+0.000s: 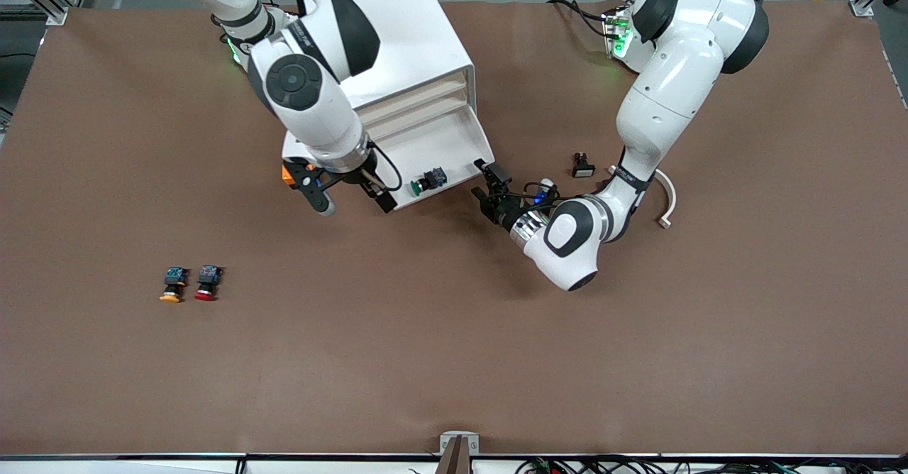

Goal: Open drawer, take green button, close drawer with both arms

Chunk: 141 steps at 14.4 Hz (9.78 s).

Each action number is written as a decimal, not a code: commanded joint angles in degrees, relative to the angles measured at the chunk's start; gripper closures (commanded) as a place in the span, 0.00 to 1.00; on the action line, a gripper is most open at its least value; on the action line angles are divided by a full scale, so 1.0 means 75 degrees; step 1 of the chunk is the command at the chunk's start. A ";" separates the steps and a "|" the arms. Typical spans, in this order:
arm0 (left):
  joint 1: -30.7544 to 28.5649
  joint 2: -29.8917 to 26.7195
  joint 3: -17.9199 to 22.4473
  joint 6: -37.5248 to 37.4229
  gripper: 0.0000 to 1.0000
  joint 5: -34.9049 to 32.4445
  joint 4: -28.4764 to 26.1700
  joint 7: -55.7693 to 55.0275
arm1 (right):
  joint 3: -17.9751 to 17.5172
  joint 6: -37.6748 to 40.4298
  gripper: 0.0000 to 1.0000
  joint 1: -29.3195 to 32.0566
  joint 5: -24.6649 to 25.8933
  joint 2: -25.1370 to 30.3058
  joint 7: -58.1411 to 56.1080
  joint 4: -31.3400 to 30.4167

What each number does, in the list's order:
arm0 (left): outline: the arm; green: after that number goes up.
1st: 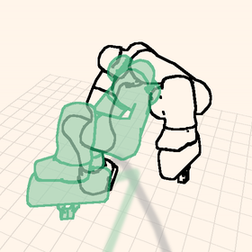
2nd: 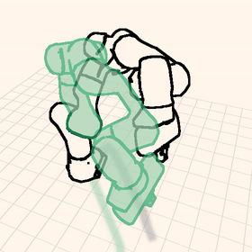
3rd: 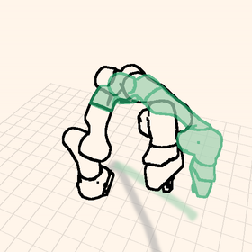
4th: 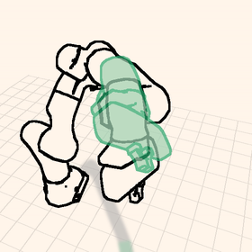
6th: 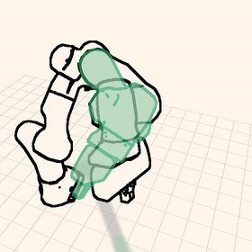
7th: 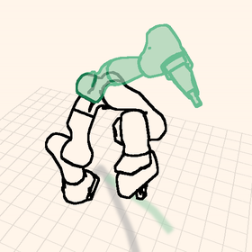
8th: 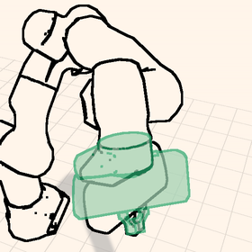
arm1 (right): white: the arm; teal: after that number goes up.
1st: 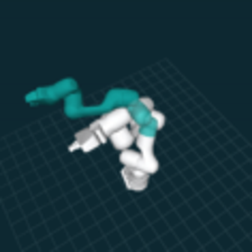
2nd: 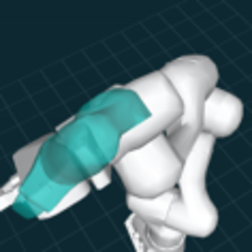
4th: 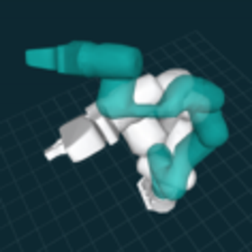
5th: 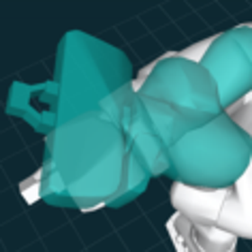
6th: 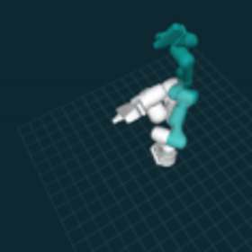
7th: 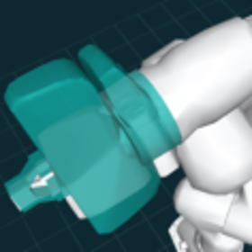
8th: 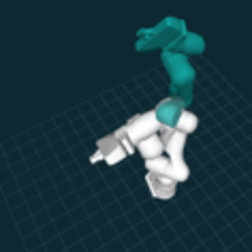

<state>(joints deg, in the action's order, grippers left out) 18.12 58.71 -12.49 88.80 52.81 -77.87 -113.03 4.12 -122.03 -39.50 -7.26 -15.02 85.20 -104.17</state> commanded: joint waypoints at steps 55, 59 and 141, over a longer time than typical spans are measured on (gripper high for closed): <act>0.2248 -0.2613 -0.0373 0.4343 0.00 -0.7674 -0.1325 0.5989 | 0.0142 -0.1774 1.00 0.4445 -0.0075 -0.1945 -1.0888 0.0061; 0.2260 -0.2554 -0.0538 0.4425 0.00 -0.7499 -0.1348 0.5930 | 0.0119 -0.2409 1.00 0.4576 -0.0145 -0.2566 -1.1067 0.0167; -0.1994 -0.8285 0.1630 0.1050 0.00 -0.7088 -0.2709 1.4883 | -0.0151 0.4950 0.00 0.5302 0.1167 0.2471 -1.1676 0.2230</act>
<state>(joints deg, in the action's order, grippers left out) 2.84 -5.18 -0.20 97.16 1.02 -101.13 -2.34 3.03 -84.85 0.07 1.20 2.51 -2.82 -86.84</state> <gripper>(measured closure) 0.000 0.000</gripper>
